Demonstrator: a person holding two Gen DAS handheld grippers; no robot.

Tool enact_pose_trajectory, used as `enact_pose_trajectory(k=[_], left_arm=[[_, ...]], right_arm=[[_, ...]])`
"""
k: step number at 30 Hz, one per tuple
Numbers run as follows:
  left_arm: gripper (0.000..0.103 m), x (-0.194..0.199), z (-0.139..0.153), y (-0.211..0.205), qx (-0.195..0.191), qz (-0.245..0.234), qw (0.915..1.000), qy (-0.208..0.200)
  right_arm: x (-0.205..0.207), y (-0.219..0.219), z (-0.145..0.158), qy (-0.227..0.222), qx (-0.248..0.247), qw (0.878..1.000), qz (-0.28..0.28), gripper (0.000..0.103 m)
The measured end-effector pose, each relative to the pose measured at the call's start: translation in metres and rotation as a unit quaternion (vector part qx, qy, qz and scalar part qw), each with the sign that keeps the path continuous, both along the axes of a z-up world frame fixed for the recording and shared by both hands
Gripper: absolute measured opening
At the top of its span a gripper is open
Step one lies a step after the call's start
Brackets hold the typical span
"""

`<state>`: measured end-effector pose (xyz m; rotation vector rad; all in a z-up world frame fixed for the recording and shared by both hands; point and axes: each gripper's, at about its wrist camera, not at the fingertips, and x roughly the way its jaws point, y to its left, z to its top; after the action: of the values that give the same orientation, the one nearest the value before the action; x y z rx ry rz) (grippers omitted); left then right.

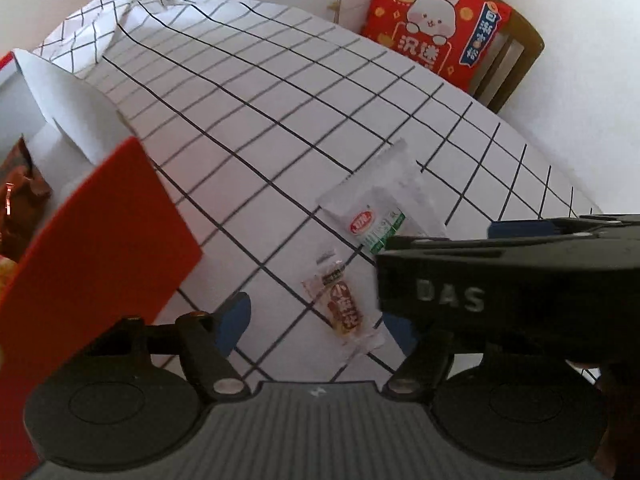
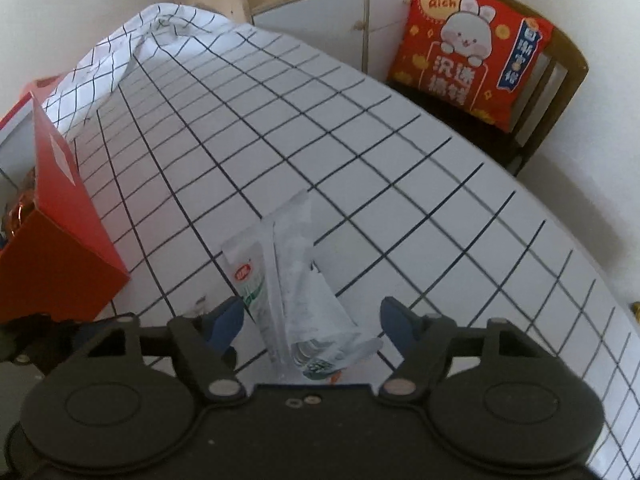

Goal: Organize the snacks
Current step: 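Grasp the small wrapped twist snack with the left tool while the right tool grasps the clear plastic bag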

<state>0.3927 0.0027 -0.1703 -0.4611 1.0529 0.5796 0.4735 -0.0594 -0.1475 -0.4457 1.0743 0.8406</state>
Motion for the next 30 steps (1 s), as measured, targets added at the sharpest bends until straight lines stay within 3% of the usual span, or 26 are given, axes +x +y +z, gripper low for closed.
enact_pose_trajectory(k=[6,11,18,25,30], left_arm=[[0.057,0.006,-0.002,-0.005,0.019,-0.008,0.9998,0.003],[0.029,0.006,0.0,-0.005,0.025,-0.018,0.9995,-0.002],[0.022,-0.001,0.0,0.001,0.009,-0.022,0.9996,-0.012],[0.019,-0.021,0.011,0.0,-0.006,-0.045,0.9985,-0.031],[0.019,-0.037,0.021,-0.004,-0.017,-0.065,0.9967,-0.045]], right_arm=[[-0.001,0.001,-0.012,0.005,-0.002,1.0,-0.01,0.064],[-0.003,-0.004,-0.01,0.002,0.016,1.0,-0.022,0.052],[-0.003,-0.02,-0.004,-0.002,0.034,0.997,-0.064,0.038],[-0.006,-0.061,0.013,0.014,0.077,0.988,-0.135,0.037],[-0.024,-0.09,0.026,0.012,0.093,0.983,-0.156,0.037]])
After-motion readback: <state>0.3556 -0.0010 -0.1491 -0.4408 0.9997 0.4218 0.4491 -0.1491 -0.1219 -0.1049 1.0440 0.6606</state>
